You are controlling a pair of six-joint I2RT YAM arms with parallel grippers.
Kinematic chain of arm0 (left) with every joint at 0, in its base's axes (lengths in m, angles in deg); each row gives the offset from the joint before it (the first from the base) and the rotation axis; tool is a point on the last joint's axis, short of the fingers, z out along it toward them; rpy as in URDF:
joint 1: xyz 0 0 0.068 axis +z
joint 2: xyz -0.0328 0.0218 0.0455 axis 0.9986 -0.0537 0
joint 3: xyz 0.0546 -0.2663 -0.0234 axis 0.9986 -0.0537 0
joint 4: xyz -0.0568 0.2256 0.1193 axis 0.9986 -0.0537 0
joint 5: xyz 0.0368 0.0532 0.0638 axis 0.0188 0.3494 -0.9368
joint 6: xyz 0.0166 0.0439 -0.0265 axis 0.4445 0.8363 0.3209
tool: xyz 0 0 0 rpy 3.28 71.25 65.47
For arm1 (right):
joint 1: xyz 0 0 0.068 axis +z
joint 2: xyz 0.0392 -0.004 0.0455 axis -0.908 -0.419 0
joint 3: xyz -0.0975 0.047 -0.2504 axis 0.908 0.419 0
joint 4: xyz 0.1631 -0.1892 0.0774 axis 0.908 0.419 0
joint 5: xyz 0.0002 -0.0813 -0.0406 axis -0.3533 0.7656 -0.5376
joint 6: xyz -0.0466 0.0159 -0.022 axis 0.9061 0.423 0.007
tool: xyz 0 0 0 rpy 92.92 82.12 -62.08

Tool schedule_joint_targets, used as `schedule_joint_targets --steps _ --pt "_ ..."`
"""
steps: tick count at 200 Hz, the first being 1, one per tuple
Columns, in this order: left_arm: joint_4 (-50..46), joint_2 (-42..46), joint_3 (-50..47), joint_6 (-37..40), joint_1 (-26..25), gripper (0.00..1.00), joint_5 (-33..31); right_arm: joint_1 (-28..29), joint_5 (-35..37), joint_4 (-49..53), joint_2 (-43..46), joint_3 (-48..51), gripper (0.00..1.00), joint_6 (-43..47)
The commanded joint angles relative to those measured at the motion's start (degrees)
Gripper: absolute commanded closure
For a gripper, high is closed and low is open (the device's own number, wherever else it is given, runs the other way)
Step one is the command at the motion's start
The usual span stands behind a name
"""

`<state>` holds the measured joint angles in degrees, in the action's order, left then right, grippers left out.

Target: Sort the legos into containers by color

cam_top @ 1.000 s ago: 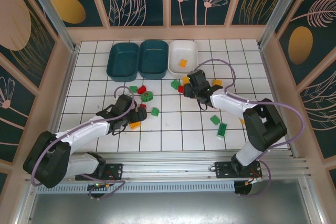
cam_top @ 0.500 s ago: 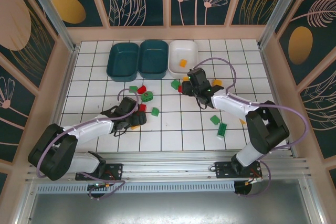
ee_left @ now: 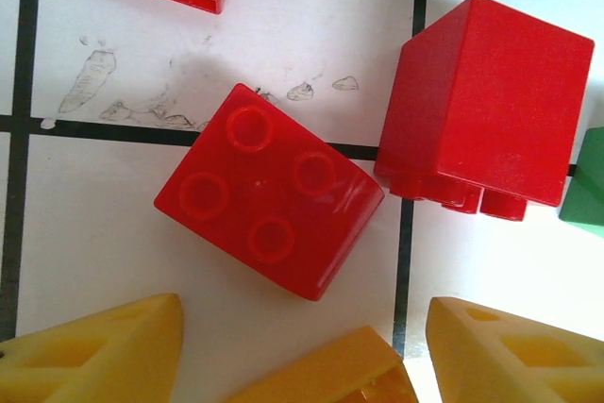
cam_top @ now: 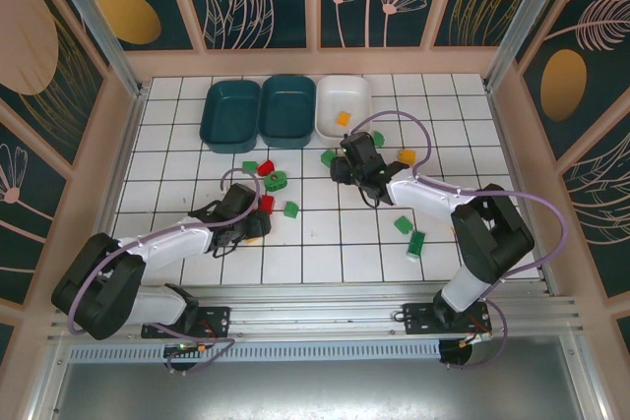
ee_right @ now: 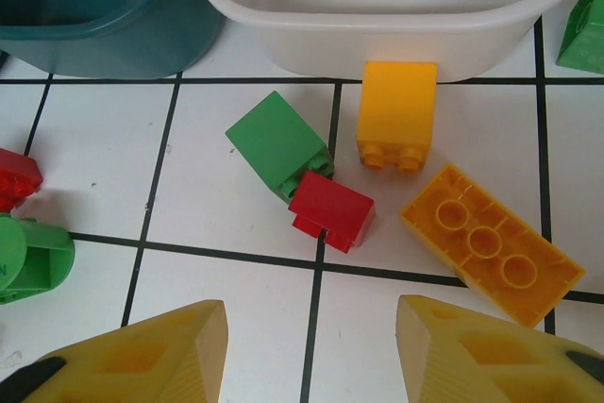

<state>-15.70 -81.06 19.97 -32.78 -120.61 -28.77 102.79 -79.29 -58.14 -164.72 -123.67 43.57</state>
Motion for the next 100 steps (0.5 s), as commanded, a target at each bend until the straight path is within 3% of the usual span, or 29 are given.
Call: schedule_joint_targets --steps 1,44,100 --pt "-2.47 -1.65 -0.96 -0.25 -2.19 0.36 4.12 -0.12 1.39 -1.16 2.77 0.91 0.49 -0.37" --pt "-3.56 -4.11 -0.38 0.33 -3.31 0.41 2.72 -0.33 1.89 -1.58 3.93 1.84 0.49 -0.19" --pt "-6.10 -0.52 1.88 0.77 -3.45 0.49 1.74 -0.82 2.50 -1.66 6.04 3.08 0.49 -0.10"
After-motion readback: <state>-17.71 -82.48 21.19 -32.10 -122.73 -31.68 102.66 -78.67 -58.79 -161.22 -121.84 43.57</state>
